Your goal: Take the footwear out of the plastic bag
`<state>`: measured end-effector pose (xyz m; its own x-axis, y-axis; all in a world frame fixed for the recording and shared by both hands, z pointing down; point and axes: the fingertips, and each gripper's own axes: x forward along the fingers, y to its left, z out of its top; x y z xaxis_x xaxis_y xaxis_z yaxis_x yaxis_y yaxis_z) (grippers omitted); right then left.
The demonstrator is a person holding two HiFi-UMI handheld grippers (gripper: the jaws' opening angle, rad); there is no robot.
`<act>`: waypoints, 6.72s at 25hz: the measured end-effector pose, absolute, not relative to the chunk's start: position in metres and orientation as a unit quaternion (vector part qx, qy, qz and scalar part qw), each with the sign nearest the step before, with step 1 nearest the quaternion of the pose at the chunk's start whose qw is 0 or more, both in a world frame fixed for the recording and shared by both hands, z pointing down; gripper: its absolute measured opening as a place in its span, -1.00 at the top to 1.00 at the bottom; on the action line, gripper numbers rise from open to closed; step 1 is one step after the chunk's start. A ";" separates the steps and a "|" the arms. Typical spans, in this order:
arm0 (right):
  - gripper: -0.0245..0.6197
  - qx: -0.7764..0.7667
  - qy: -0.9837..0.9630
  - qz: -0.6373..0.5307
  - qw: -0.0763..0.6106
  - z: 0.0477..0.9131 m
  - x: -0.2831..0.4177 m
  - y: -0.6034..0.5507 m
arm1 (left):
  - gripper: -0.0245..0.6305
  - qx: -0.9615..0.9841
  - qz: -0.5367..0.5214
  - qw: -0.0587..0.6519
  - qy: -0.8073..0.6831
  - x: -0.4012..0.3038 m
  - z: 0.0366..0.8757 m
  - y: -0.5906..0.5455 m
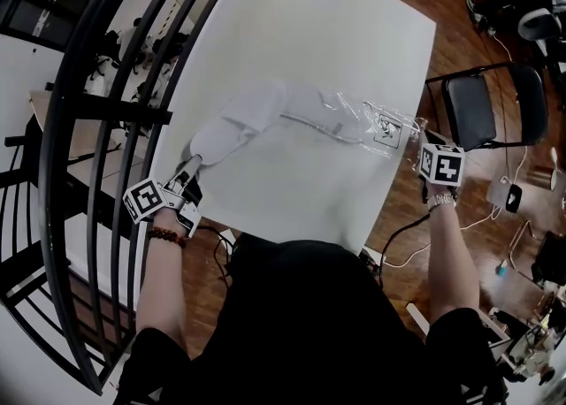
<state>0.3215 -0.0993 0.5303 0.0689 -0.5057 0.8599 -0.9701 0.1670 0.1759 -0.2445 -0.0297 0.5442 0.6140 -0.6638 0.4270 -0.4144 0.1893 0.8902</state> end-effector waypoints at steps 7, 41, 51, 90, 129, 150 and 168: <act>0.94 0.593 -0.619 0.268 0.438 0.532 0.327 -0.098 | 0.79 0.615 -0.164 0.640 -0.430 -0.251 0.533 -0.032; 0.66 0.577 -0.634 0.258 0.446 0.527 0.320 -0.089 | 0.79 0.559 -0.270 0.632 -0.464 -0.250 0.538 -0.017; 0.63 0.515 -0.710 0.176 0.446 0.498 0.236 -0.114 | 0.27 0.606 -0.066 0.613 -0.503 -0.237 0.550 0.007; 0.29 0.347 -0.761 0.158 0.526 0.560 0.136 -0.117 | 0.88 0.674 0.138 0.530 -0.496 -0.173 0.574 -0.048; 0.34 0.202 -0.815 0.120 0.530 0.566 0.164 -0.051 | 0.18 0.727 0.124 0.603 -0.304 -0.035 0.559 -0.036; 0.35 0.217 -0.826 0.129 0.504 0.562 0.140 -0.064 | 0.78 0.737 0.021 0.607 -0.297 -0.074 0.523 -0.046; 0.35 0.330 -0.788 0.159 0.495 0.566 0.116 -0.124 | 0.79 0.680 -0.144 0.605 -0.389 -0.199 0.496 -0.062</act>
